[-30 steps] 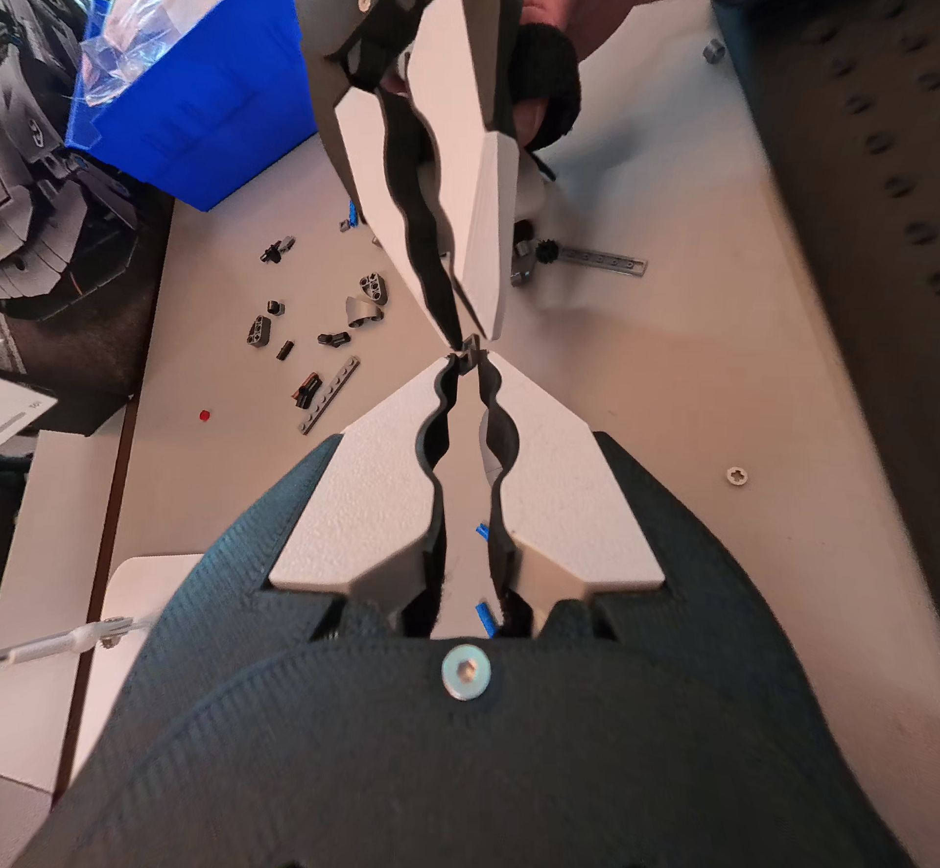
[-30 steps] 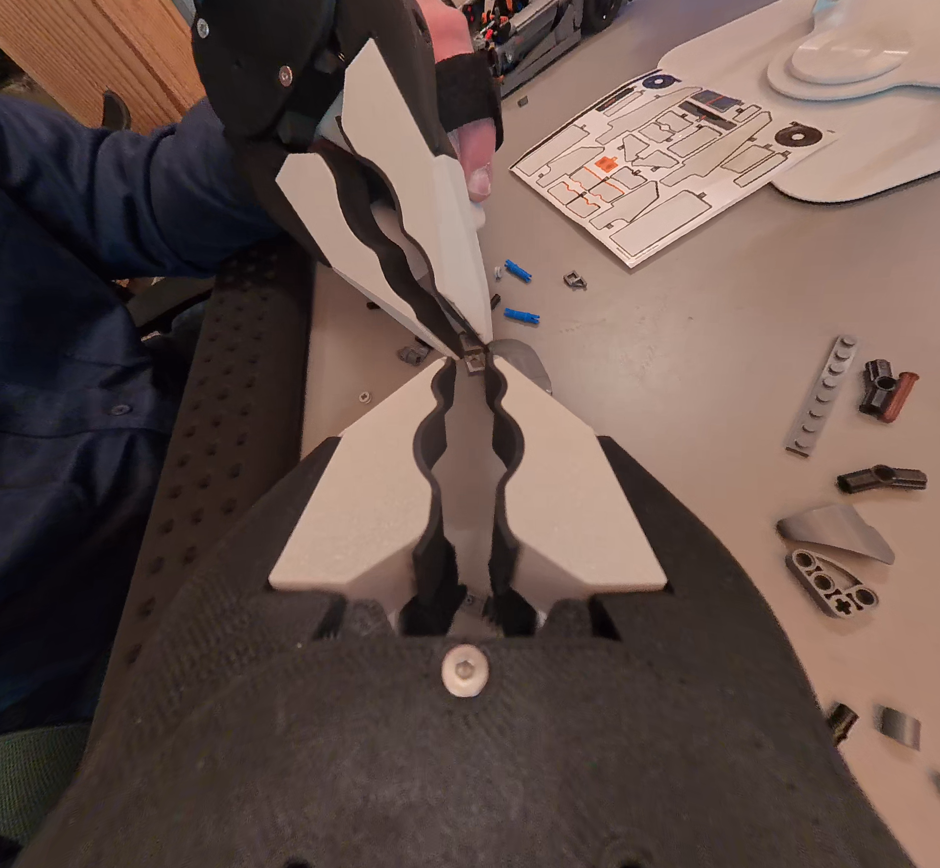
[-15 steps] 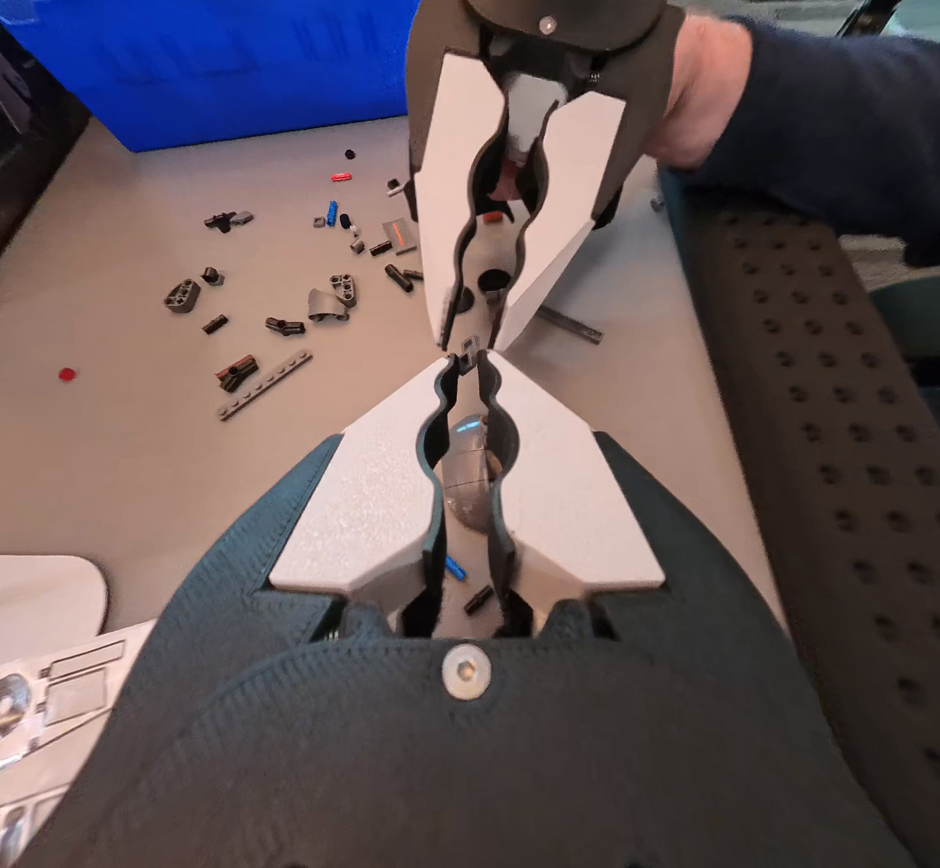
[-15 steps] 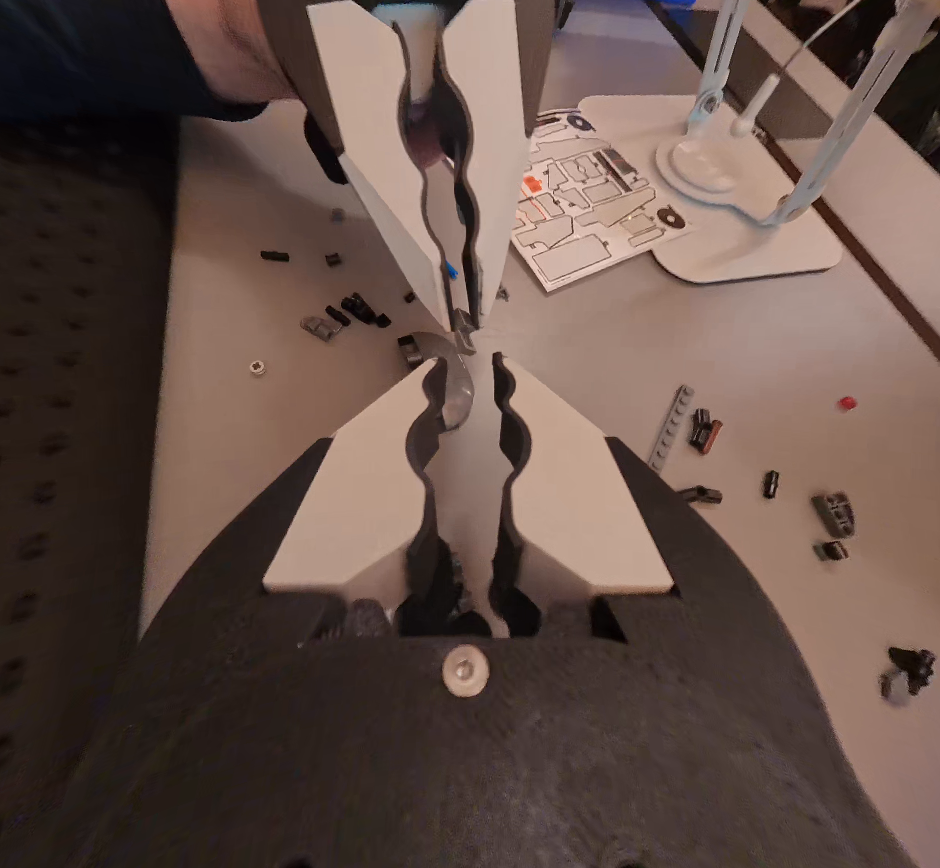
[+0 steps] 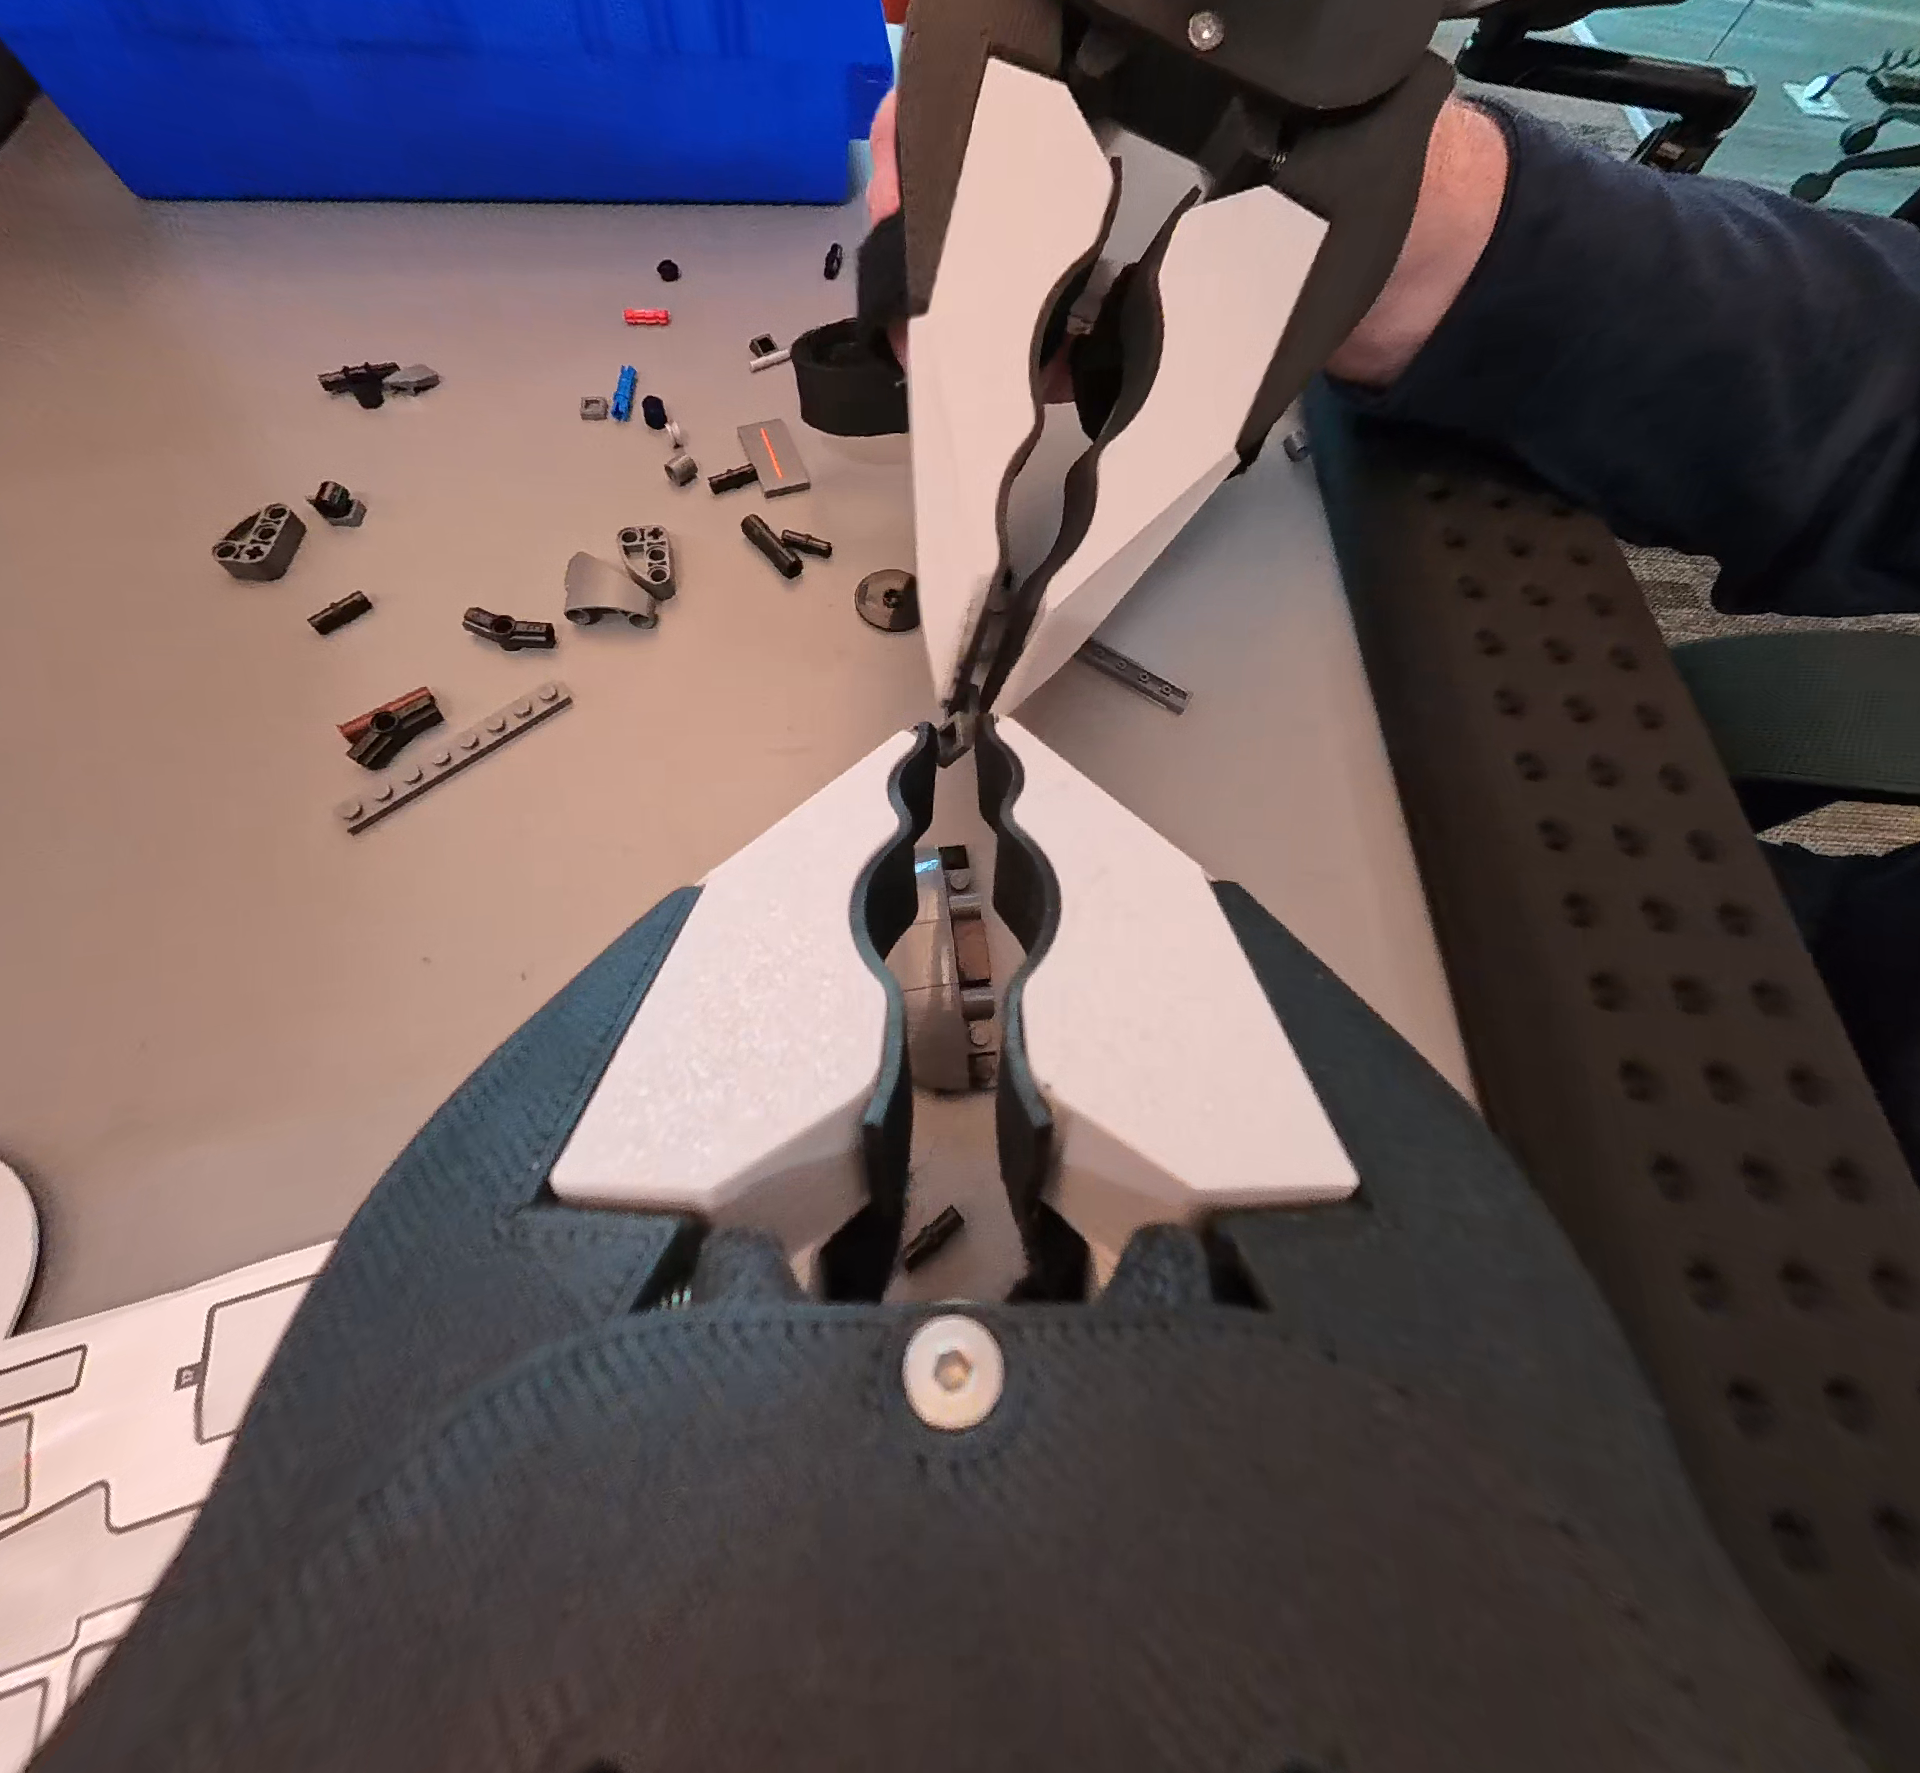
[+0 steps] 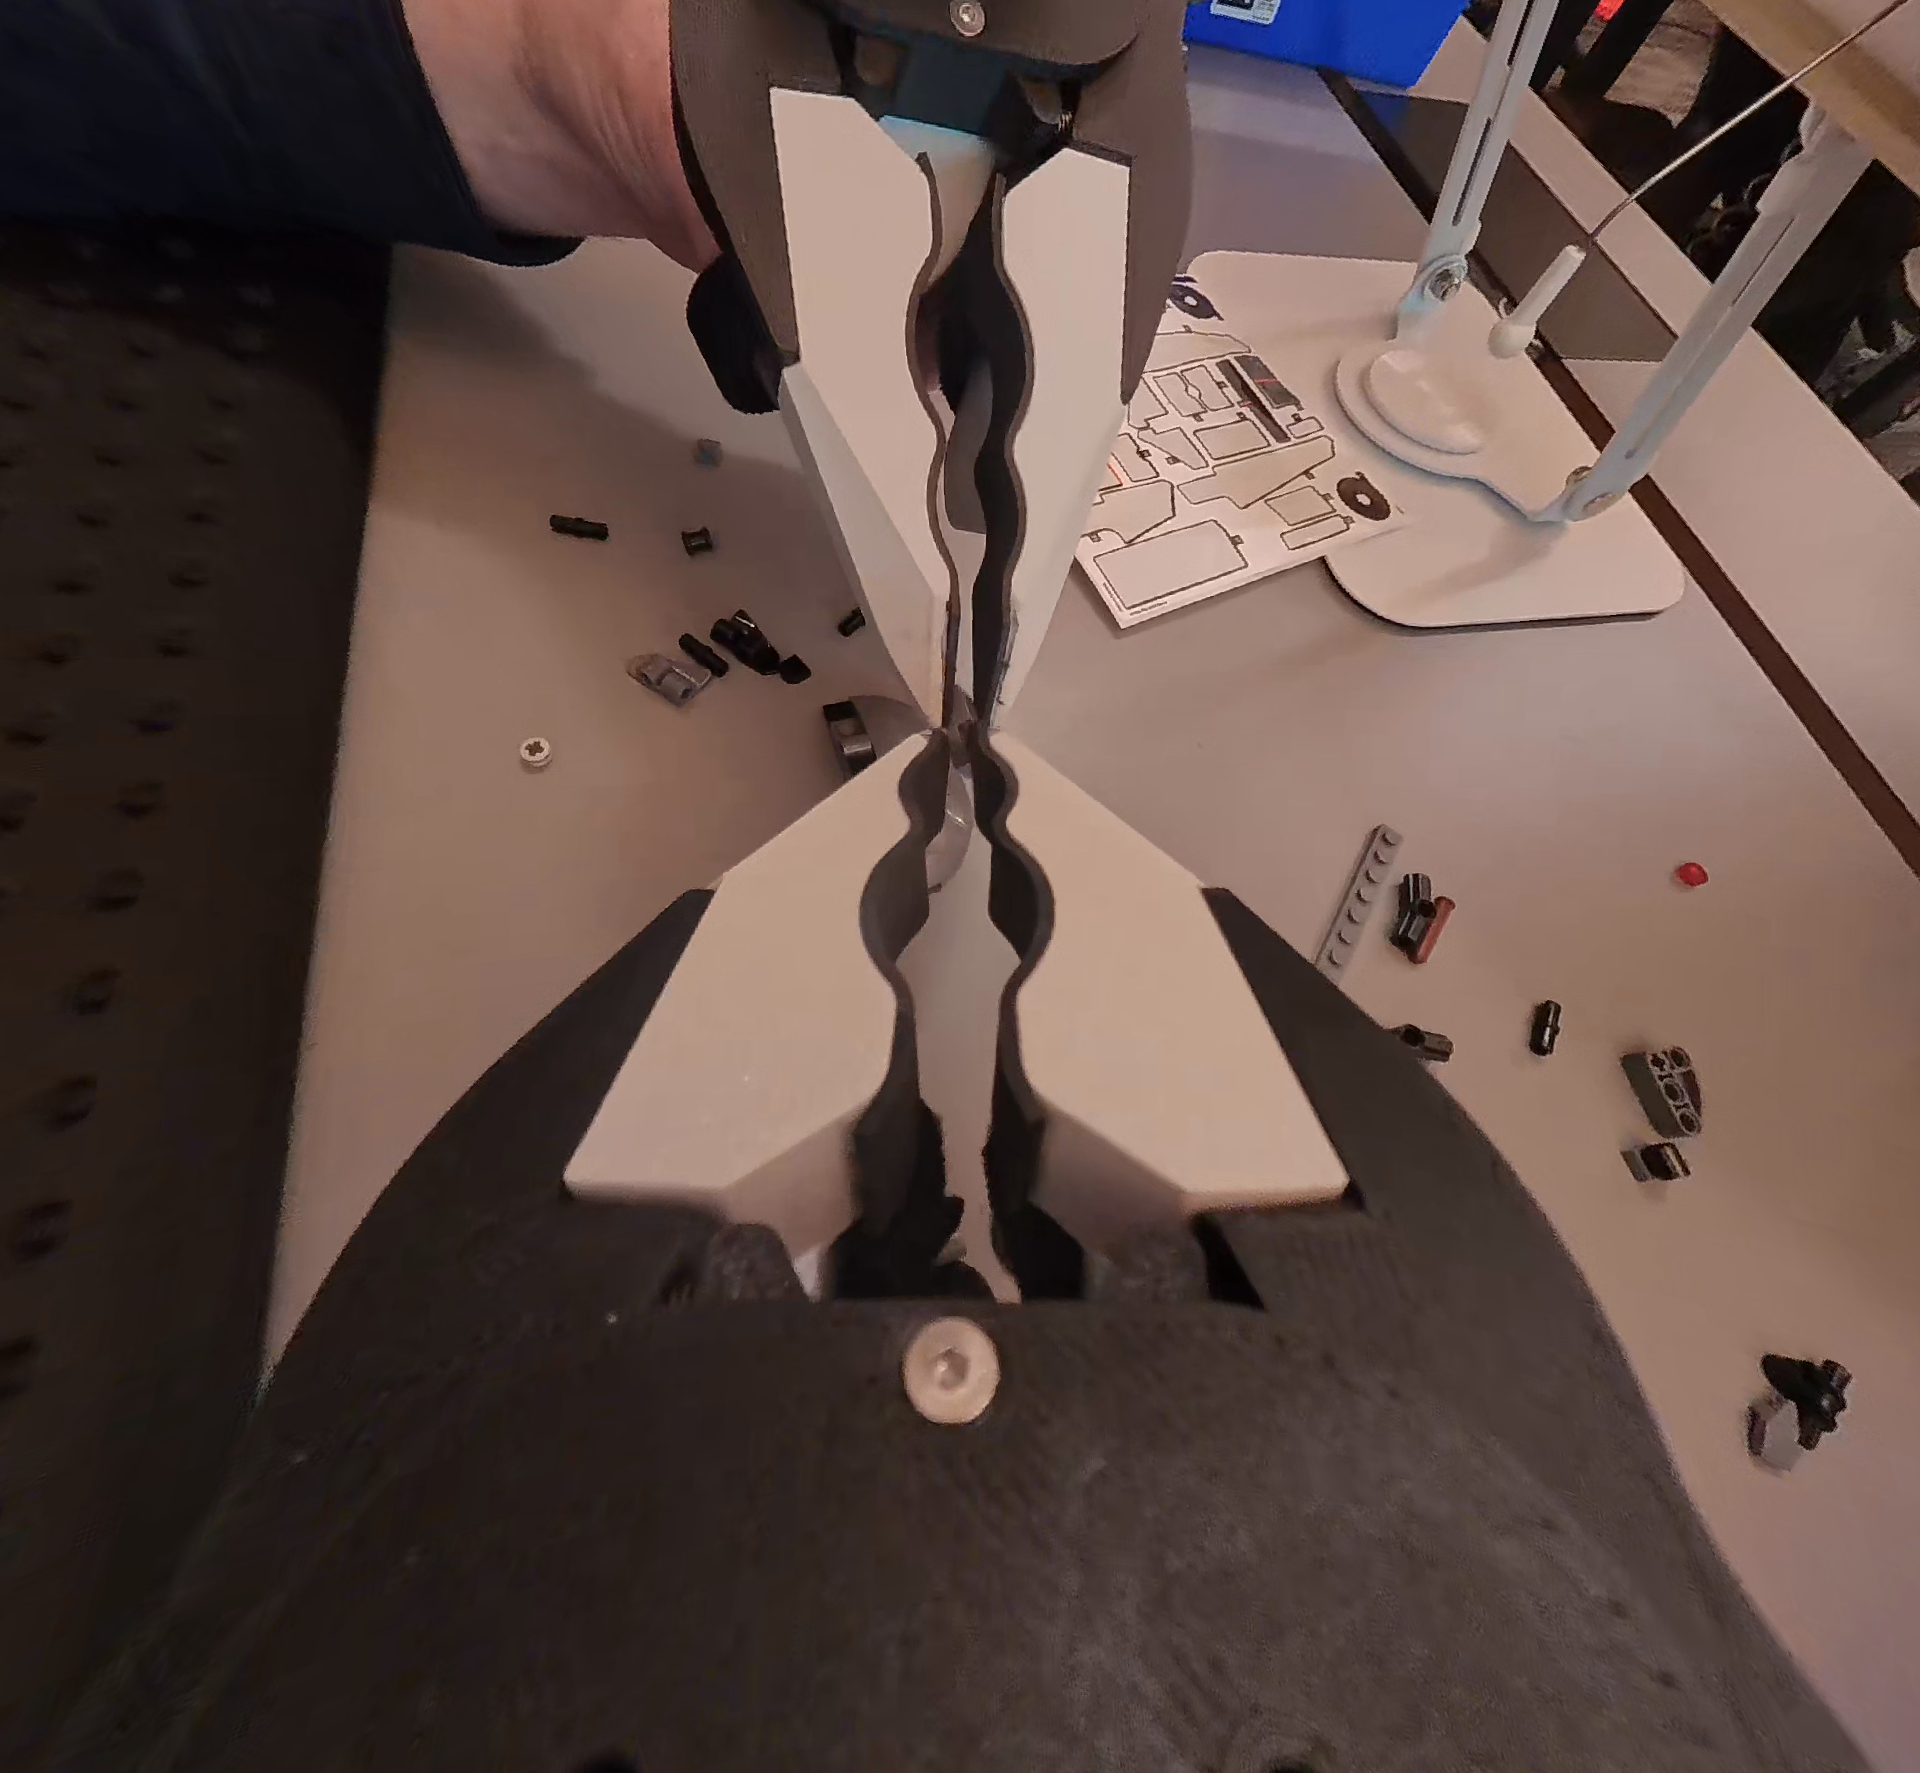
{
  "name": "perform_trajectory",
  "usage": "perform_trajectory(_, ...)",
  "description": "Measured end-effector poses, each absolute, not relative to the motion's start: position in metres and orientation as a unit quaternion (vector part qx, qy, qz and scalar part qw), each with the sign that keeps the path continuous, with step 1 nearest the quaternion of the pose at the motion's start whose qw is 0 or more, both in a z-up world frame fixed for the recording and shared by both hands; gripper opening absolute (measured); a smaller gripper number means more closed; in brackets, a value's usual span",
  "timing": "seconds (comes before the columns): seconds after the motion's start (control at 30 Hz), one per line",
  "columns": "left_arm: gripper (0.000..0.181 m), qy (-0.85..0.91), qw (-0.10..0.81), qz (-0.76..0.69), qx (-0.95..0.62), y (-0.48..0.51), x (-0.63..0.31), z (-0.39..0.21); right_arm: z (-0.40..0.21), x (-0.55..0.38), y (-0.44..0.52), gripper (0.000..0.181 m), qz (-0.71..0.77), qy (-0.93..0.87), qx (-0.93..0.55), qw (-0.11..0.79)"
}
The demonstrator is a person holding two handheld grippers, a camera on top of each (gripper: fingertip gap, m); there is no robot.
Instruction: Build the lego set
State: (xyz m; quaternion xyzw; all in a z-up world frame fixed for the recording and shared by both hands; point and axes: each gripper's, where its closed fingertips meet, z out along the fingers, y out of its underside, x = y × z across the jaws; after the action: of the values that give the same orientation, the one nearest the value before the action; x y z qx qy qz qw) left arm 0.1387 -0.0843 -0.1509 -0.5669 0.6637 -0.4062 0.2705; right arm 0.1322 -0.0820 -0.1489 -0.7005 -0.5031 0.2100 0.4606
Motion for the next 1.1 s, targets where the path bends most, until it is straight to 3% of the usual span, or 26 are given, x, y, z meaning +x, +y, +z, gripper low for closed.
perform_trajectory(0.33,0.005,0.652,0.26,-0.429,-0.568,-0.0854,0.1384,-0.1471,-0.1542,0.1346,-0.0811,0.011,0.195,-0.509,-0.706,0.452)
perform_trajectory(0.73,0.005,0.654,0.245,-0.433,-0.57,-0.0871,0.1392,-0.1522,-0.1547,0.1317,-0.0831,0.002,0.192,-0.518,-0.701,0.451)
perform_trajectory(1.1,0.011,0.665,0.307,-0.394,-0.555,-0.082,0.1439,-0.1473,-0.152,0.1369,-0.0814,0.001,0.247,-0.477,-0.722,0.436)
